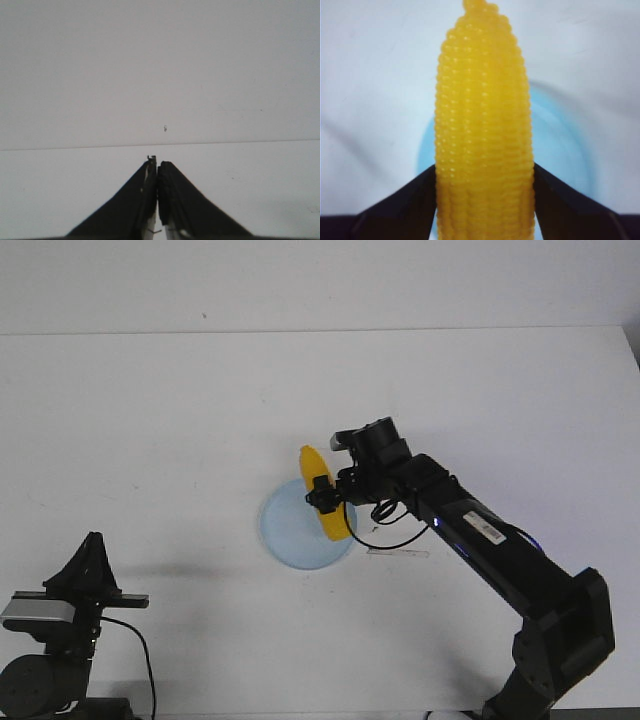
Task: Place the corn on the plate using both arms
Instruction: 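Lift the corn with the right gripper and carry it over the plate, then lower the corn onto the plate and open the right gripper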
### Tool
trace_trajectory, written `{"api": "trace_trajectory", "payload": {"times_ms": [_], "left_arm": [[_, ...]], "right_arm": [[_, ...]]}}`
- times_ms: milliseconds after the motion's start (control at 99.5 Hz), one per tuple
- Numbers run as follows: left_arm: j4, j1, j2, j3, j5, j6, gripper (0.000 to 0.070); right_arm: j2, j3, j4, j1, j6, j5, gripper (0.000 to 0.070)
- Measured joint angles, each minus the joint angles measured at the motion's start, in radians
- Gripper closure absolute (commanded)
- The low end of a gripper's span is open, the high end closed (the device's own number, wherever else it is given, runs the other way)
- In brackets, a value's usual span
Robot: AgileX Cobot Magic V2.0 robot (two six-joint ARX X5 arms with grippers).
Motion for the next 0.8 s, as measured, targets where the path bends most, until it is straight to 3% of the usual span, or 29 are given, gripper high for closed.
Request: {"api": "trace_trajectory", "payload": {"times_ms": [342,542,743,804], "left_arm": [[0.0,0.0,0.0,0.0,0.0,0.0,0.0697],[0.0,0.0,0.0,0.0,0.0,0.0,0.0697],[0.0,0.0,0.0,0.0,0.0,0.0,0.0697],[0.0,0.0,0.0,0.0,0.0,0.0,0.0697]], "right_arm": [[0.108,-0.001,0.01,0.064,0.041,0.008,0.0363],[0.119,-0.001,-0.002,0.078,0.041,0.043,0.0269],[0.129,-0.001,-0.009,0.084,0.042,0.057,0.0259],[0.129,-0.001,-0.005,0.085,0.042,0.057,0.0204]]}}
